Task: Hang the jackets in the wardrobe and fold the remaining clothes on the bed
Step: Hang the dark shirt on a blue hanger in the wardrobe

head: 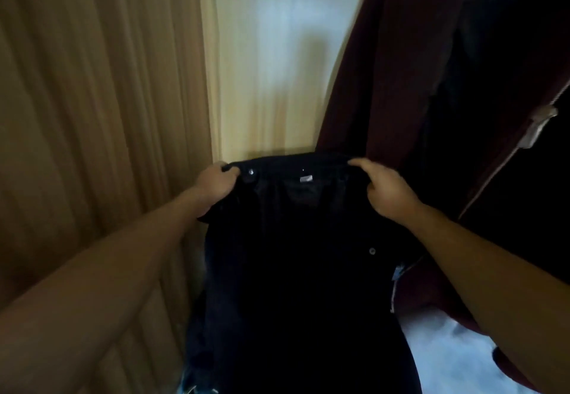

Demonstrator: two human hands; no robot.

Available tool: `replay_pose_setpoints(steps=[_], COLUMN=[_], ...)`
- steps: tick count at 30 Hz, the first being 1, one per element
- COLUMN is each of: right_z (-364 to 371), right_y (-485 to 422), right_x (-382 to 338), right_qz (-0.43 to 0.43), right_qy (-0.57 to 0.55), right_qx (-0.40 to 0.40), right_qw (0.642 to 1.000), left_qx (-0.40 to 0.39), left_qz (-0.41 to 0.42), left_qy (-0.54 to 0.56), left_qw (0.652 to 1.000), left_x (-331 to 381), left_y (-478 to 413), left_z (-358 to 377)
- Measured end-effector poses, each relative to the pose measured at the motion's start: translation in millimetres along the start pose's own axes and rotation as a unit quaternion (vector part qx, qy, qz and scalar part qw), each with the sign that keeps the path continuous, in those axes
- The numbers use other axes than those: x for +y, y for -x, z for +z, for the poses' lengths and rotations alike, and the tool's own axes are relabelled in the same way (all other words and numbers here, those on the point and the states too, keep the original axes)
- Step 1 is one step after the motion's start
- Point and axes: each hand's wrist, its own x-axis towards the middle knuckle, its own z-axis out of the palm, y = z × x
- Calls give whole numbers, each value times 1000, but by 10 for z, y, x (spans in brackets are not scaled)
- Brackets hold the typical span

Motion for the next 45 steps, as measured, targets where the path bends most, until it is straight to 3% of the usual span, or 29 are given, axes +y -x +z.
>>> replay_pose_setpoints(steps=[3, 7, 13, 16, 20, 22, 27, 35, 45], right_z=[727, 1454, 1482, 1132, 436, 17, -1142, -2716, -3557], right_y=[167, 460, 516, 461, 347, 254, 39, 134, 549], right_x=[384, 786, 710, 442, -30, -287, -929, -1550, -1610], right_qz=[30, 59, 117, 118, 100, 86, 104, 112, 126], right_qy=[-5, 105, 119, 101, 45, 23, 43, 91, 136], right_qx=[-65, -165, -212, -205, -165, -163, -147, -72, 11], right_qw=[997, 979, 963, 966, 980, 983, 983, 987, 983], left_qx=[-40, -101, -174, -189, -211, -220, -235, -178, -173], left_qz=[-49, -112, -110, -75, -15, 40, 111, 186, 275], left_qy=[-46, -81, -188, -215, -129, -141, -210, -246, -235], left_qw=[997, 985, 960, 955, 969, 965, 943, 934, 916], left_x=[-649, -1328, -1510, -1185, -487, -76, 996, 2464, 3484], left_y=[-37, 32, 96, 125, 139, 135, 267, 798, 1359], left_z=[557, 1165, 1339, 1135, 750, 516, -112, -940, -1070])
